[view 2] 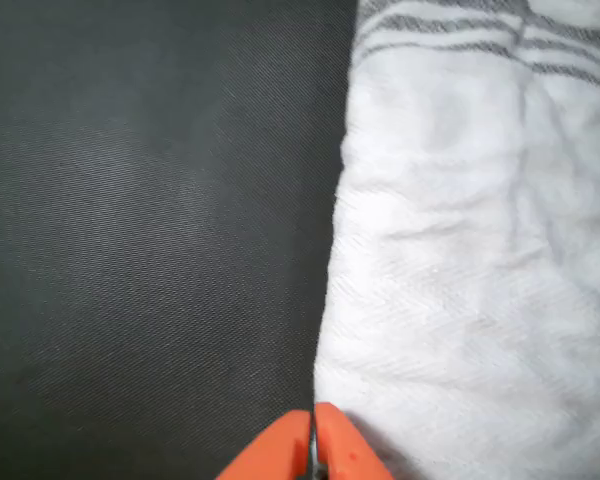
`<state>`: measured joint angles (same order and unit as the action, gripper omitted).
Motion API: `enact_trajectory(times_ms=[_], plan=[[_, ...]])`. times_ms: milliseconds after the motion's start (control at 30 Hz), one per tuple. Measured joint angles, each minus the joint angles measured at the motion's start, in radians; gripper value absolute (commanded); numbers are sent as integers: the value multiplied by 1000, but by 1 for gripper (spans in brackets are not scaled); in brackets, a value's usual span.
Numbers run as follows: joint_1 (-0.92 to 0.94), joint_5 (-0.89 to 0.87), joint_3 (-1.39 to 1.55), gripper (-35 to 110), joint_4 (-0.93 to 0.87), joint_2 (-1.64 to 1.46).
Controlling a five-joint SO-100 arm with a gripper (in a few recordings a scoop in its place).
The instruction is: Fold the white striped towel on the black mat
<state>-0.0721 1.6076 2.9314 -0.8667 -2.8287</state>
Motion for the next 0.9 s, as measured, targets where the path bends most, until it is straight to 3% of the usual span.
enact_trajectory(times_ms=[333,900], plan=[[-12,17,179,0,-71,-249],[11,-32,204,0,-365,-466]])
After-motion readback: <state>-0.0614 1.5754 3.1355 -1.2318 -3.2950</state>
